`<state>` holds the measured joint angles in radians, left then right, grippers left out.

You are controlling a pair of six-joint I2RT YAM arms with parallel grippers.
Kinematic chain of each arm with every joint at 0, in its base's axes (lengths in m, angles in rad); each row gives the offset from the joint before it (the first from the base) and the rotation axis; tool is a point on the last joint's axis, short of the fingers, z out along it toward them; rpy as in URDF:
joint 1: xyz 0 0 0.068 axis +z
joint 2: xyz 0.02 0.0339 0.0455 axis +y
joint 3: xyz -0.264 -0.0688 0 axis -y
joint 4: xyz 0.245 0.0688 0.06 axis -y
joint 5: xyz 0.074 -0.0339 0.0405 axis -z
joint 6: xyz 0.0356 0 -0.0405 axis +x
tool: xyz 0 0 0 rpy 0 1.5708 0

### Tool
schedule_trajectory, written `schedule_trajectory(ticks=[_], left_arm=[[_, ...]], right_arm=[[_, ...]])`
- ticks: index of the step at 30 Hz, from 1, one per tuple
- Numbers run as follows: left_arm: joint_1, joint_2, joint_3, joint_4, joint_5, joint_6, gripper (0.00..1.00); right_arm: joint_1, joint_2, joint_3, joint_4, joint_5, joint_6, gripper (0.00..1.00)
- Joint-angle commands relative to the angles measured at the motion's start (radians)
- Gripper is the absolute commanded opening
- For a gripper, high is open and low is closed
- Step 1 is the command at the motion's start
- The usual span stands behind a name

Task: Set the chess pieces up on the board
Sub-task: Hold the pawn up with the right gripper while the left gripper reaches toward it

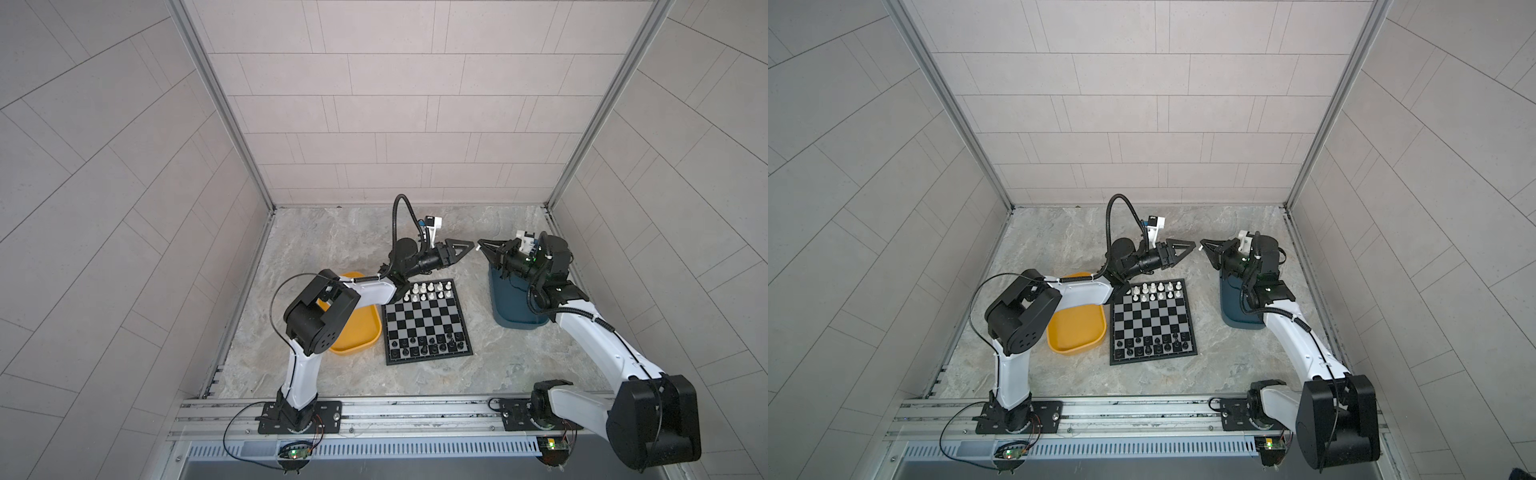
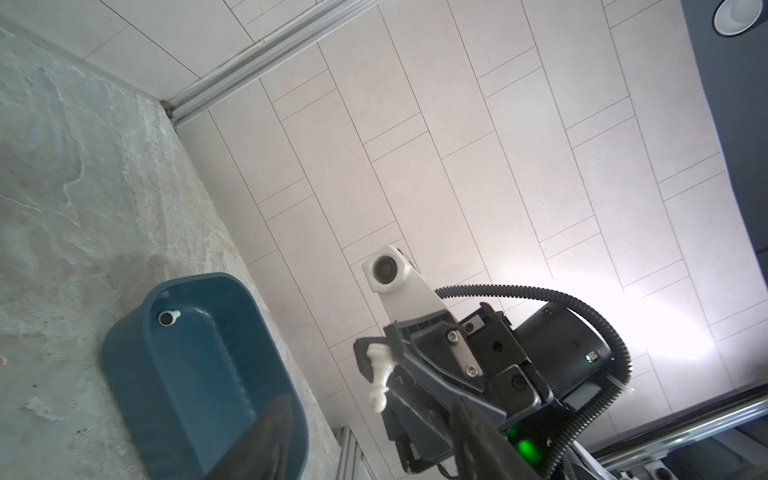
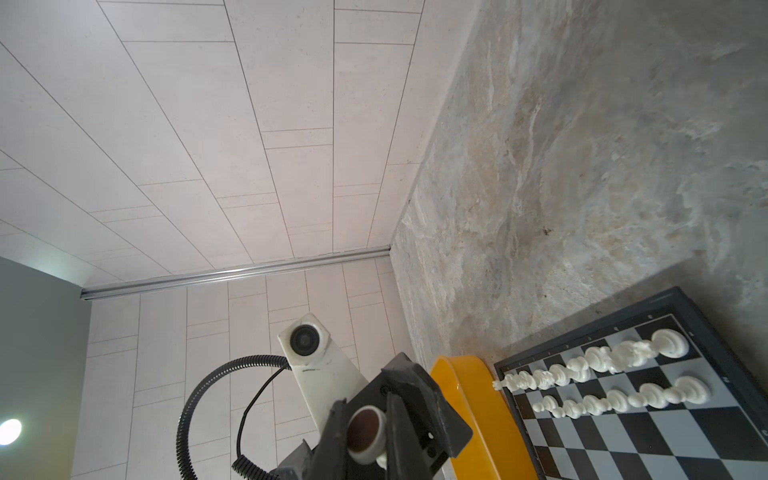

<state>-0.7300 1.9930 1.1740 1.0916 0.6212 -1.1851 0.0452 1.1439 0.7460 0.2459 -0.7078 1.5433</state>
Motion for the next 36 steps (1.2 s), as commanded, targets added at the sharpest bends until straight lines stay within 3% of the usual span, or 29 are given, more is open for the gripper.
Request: schedule_trajectory(ticks=[1,22,36], left_arm=[[-0.020,0.017,0.010,0.143,0.007,-0.047,0.64],[-0.025,0.056,0.041,0.217,-0.003,-0.118,0.43],[-0.048,0.060,0.032,0.226,-0.018,-0.139,0.38]], right_arm=[[0.004,-0.009,-0.013,0.081,0.021,0.154,0.01],[0.026,-0.015,-0.042,0.082,0.036,0.159,0.01],[0.031,-0.013,-0.051,0.101,0.045,0.167,0.01]])
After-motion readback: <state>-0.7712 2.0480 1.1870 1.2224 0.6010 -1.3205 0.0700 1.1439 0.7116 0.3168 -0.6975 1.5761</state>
